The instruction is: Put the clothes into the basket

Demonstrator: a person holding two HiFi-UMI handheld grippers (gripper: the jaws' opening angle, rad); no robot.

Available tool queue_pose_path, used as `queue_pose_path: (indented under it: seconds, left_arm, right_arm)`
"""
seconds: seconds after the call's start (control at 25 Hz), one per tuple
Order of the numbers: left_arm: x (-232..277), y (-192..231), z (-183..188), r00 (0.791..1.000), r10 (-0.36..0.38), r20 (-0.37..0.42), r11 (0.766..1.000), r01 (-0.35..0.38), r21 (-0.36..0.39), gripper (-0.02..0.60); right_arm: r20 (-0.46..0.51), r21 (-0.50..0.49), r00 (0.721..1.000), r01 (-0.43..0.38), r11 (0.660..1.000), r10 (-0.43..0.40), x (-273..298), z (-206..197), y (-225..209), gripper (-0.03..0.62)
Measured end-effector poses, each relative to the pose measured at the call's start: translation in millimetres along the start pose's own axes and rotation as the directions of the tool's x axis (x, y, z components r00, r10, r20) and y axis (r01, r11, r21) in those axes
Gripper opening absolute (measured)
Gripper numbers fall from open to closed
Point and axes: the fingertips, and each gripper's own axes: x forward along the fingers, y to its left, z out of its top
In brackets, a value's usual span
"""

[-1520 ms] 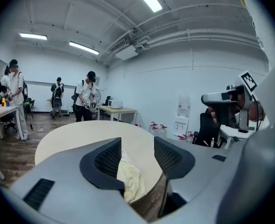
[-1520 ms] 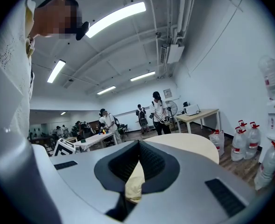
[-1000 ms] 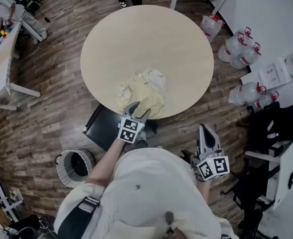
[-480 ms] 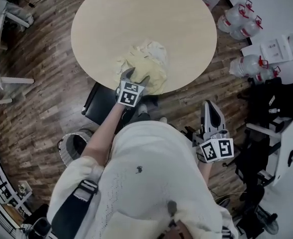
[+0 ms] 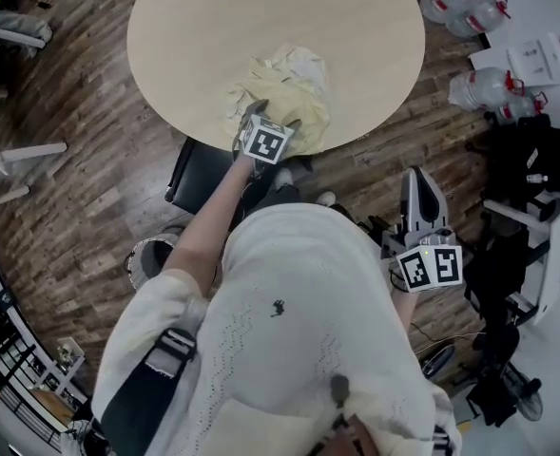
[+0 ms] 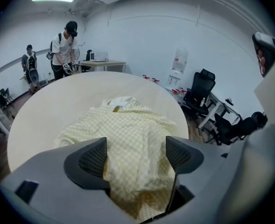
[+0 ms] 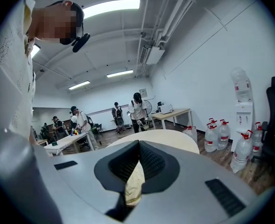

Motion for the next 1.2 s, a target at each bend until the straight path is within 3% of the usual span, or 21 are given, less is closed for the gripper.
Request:
queue_pose_path:
  seconds: [0.08, 0.36, 0.56, 0.76, 0.88, 1.04, 1.2]
  left_arm:
    - [11, -2, -7, 0.999, -0.014, -0.030, 1.000, 0.014, 0.002, 0.399]
    - [42, 5, -18, 0.996, 0.040, -0.076, 0.999, -0.041, -0.003, 0.399]
    - [58, 9, -30, 0.987, 0.121, -0.104, 0.989, -0.110, 0.103, 0.399]
    - [57, 4, -28, 0.985, 0.148, -0.091, 0.981, -0.135, 0.136, 0.394]
    - [53, 3, -31, 0.985, 0.145, -0.096, 0.978, -0.128, 0.164, 0.342]
    - [48, 2, -31, 0.981, 0.147, -0.126, 0.968, -0.116, 0.221, 0.226]
    - [39, -6, -31, 0.981, 0.121, -0.153, 0.973, -0.087, 0.215, 0.145]
  right_arm:
    - [-0.005, 0.000, 1.000, 0.007, 1.000, -0.007, 4, -2, 0, 0.008]
    - [-0.007, 0.012, 0.999, 0.036, 0.999, -0.036, 9, -8, -9, 0.008]
    - [-0.005, 0.017, 0.999, 0.047, 0.999, -0.047, 7, -14, -8, 0.008]
    - [0.000, 0.022, 0.999, 0.042, 0.999, -0.042, 5, -15, -9, 0.008]
    - [0.009, 0.034, 0.999, 0.037, 0.999, -0.037, 2, -15, -5, 0.008]
    - [0.012, 0.044, 0.999, 0.044, 0.998, -0.045, -7, -17, -6, 0.008]
    - [0.019, 0.061, 0.999, 0.048, 0.997, -0.049, -18, -18, -11, 0.008]
